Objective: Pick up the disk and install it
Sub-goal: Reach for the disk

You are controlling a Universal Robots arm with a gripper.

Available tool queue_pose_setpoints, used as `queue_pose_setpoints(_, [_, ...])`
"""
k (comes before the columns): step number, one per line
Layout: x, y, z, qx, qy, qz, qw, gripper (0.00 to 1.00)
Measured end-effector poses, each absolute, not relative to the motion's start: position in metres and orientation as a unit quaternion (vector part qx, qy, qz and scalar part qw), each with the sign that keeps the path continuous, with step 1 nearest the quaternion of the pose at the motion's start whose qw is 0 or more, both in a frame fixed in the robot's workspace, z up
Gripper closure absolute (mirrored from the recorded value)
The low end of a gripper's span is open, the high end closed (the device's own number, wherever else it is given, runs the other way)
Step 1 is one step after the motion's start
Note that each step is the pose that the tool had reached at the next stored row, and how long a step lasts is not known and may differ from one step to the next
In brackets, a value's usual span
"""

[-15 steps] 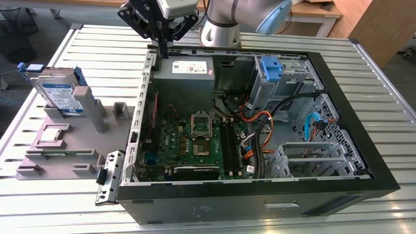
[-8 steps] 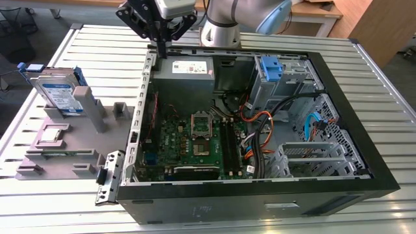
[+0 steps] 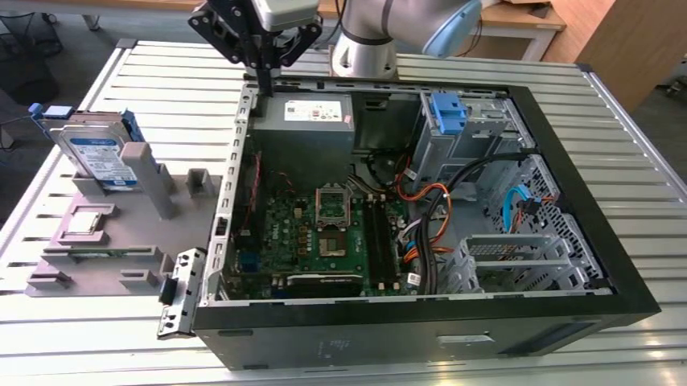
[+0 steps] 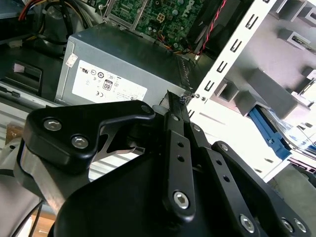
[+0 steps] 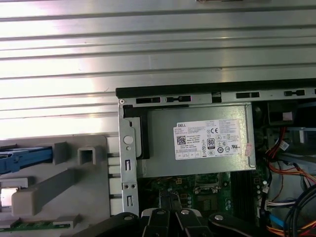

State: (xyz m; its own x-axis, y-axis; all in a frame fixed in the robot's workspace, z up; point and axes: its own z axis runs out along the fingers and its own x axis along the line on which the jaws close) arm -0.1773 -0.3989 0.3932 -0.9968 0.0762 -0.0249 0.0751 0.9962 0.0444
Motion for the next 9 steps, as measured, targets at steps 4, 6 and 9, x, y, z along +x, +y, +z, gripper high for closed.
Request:
queue_pose_setpoints(4, [-0.1785, -0.3989, 0.3932, 0.038, 0.999, 0.022, 0.013, 0.89])
queue_pose_setpoints(6, [-0.179, -0.3989, 0.3932, 0.038, 0.999, 0.022, 0.013, 0.89])
queue_pose_setpoints(9, [-0.1798, -0.3989, 0.3932, 0.038, 0.999, 0.022, 0.013, 0.89])
